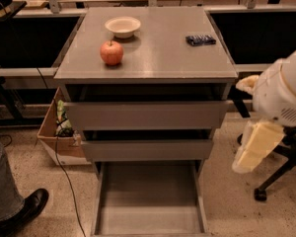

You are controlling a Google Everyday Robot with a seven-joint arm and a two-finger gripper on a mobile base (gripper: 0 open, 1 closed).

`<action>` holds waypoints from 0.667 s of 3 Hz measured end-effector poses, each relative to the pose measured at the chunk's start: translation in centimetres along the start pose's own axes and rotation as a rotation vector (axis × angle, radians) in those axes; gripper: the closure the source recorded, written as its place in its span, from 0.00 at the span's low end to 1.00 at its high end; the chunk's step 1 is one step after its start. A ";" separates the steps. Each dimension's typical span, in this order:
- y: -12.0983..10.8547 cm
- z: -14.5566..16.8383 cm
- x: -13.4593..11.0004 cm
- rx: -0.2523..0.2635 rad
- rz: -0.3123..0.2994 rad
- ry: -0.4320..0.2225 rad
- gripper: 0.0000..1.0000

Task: Close bottom drawer

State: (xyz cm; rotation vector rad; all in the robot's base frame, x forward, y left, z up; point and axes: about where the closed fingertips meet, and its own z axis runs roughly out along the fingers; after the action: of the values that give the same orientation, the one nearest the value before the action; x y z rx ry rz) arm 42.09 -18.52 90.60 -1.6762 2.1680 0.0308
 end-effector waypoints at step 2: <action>5.0 10.9 -3.0 -0.056 -0.011 -0.214 0.00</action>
Offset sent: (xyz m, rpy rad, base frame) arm -0.0087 0.1009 -0.1424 0.3072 -0.0120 0.1053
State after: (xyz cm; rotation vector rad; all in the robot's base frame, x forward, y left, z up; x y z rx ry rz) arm 41.26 -11.53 80.38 -1.6340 2.0160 0.2583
